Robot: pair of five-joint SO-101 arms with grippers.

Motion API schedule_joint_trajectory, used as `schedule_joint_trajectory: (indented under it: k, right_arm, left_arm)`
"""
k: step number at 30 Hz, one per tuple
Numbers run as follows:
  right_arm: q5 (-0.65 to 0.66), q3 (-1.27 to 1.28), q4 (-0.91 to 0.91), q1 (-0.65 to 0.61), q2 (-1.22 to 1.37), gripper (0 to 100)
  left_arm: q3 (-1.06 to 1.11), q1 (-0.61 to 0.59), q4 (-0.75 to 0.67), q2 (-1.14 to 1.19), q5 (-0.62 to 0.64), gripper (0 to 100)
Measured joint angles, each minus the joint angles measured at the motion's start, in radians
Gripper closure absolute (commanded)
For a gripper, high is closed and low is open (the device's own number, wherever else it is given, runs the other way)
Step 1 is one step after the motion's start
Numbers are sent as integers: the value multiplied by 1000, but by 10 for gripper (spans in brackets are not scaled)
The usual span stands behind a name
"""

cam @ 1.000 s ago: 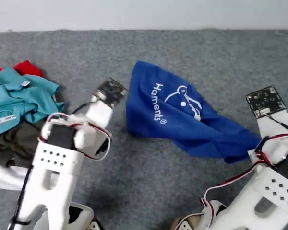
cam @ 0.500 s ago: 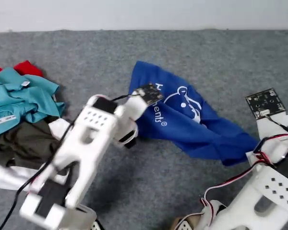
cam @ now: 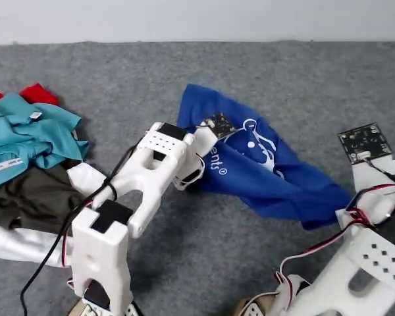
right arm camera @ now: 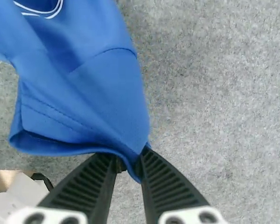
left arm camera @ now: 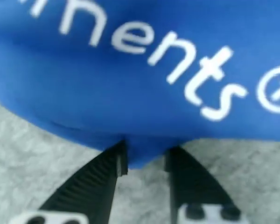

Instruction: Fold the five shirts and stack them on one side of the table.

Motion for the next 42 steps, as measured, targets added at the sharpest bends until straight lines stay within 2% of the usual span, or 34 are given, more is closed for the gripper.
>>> schedule_joint_trajectory:
  k: [9,16,20,25,33,35,39,42]
  right_arm:
    - [-17,-38,0,0,0,990]
    - [-46,-287,-15,0,0,990]
    - [-46,-342,-66,0,0,990]
    - [-46,-342,-109,0,0,990]
    - [-46,-167,-199,0,-2,990]
    - [-46,-133,-229,0,0,990]
    - [-9,-94,-255,0,0,990]
    - [11,-92,-259,0,0,990]
  left_arm:
    - [-26,3,52,-23,-2,987]
    - [-26,-46,198,-324,-5,987]
    - [-26,-63,321,-514,-26,987]
    - [-26,-66,488,-674,-95,987]
    - [-12,-107,502,-756,-146,983]
    - [15,-107,503,-756,-166,953]
    - [58,-109,503,-756,-209,811]
    - [61,-114,505,-756,-210,805]
